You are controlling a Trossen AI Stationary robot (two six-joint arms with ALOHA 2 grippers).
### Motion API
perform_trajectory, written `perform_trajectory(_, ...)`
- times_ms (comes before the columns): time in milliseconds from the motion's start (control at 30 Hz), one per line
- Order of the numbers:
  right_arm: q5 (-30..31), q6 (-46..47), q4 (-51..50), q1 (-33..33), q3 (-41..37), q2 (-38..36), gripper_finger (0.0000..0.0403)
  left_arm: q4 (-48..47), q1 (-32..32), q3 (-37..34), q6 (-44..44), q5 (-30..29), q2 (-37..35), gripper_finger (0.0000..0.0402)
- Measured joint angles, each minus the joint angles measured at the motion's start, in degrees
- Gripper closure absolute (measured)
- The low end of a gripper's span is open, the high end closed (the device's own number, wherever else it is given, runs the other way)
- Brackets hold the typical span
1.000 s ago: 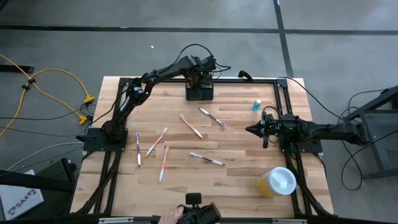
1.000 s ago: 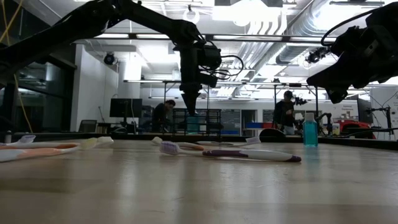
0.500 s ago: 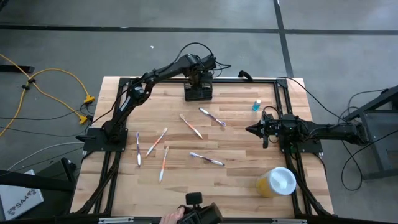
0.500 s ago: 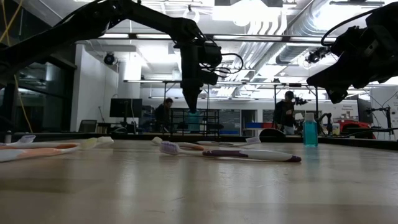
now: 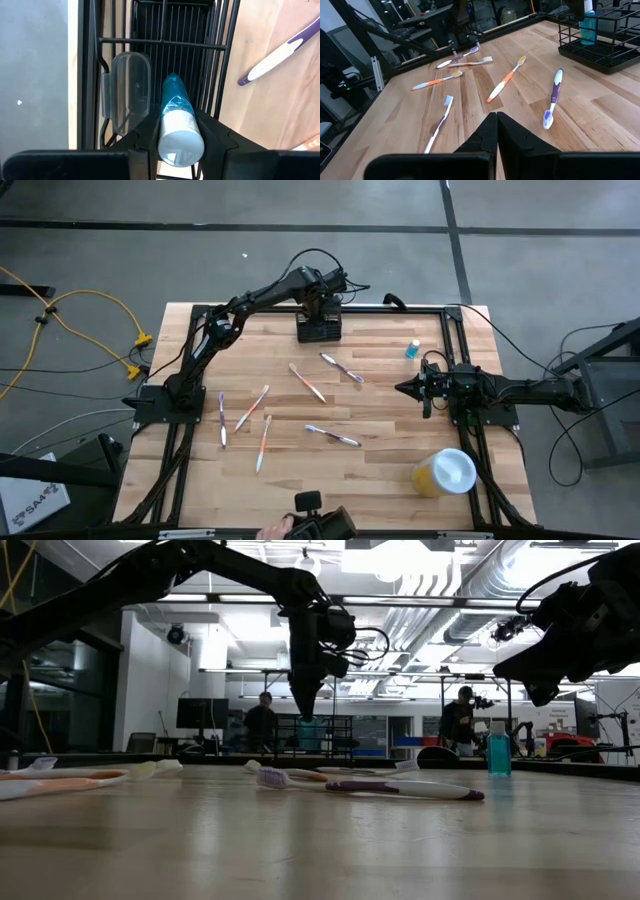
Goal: Pick & Place toothbrushing station
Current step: Put the bottom blue mouthwash into the wire organizer
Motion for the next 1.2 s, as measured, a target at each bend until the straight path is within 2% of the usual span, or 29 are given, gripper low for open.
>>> perform_trajectory(267,0.0,0.0,0.02,0.0,0.0,0.0,0.0401,-0.35,0.44,0.04,-0.09,0.96,-0.02,0.0313)
perform_trajectory(533,0.0,0.0,0.0,0.0,0.0,0.0,0.0401,-0.79,0.44,0.07,-0.78,0.94,-0.11,0.0285)
perform_trajectory(1200,0.0,-0.01,0.02,0.0,0.0,0.0,0.0401,0.25,0.42,0.07,-0.82,1.56,1.09,0.0279)
